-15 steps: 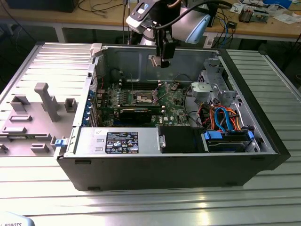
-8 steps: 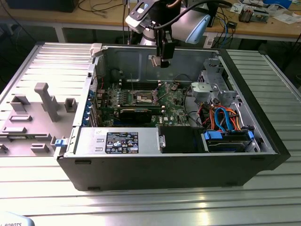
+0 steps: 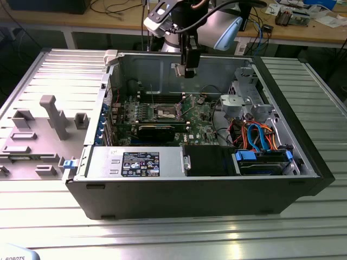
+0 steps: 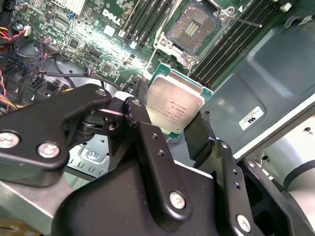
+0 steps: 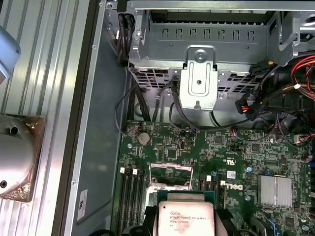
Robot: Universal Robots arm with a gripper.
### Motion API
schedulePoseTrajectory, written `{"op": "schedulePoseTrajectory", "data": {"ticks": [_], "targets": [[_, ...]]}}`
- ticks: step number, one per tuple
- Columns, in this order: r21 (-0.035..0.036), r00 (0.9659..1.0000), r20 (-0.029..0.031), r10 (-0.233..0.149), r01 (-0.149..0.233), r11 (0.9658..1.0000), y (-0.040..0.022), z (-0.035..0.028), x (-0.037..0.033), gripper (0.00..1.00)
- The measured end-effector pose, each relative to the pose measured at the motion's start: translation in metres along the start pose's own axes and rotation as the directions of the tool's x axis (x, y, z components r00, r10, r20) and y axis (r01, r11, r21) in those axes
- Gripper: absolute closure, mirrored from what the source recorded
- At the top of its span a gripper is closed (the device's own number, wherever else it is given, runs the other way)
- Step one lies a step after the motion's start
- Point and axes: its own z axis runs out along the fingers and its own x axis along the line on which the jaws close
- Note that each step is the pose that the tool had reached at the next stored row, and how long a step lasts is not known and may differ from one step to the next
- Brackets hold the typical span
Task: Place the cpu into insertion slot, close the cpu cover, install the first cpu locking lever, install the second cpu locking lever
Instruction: 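Place the cpu into insertion slot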
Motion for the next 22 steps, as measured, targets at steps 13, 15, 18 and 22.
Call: {"op": "schedulePoseTrajectory", "data": {"ticks": [13,15,18,22], "targets": [[-0.0010,0.9988,0.0043,0.049,-0.049,0.9988,0.0000,0.0001,0.0000,0.46],[-0.0012,0.9985,0.0047,0.054,-0.054,0.9985,0.0000,0.0001,0.0000,0.46],[-0.0014,0.9979,0.0059,0.065,-0.065,0.9979,0.0000,0.0001,0.0000,0.46],[-0.0018,0.9967,0.0072,0.081,-0.081,0.9967,0.0000,0.0001,0.0000,0.46]]}}
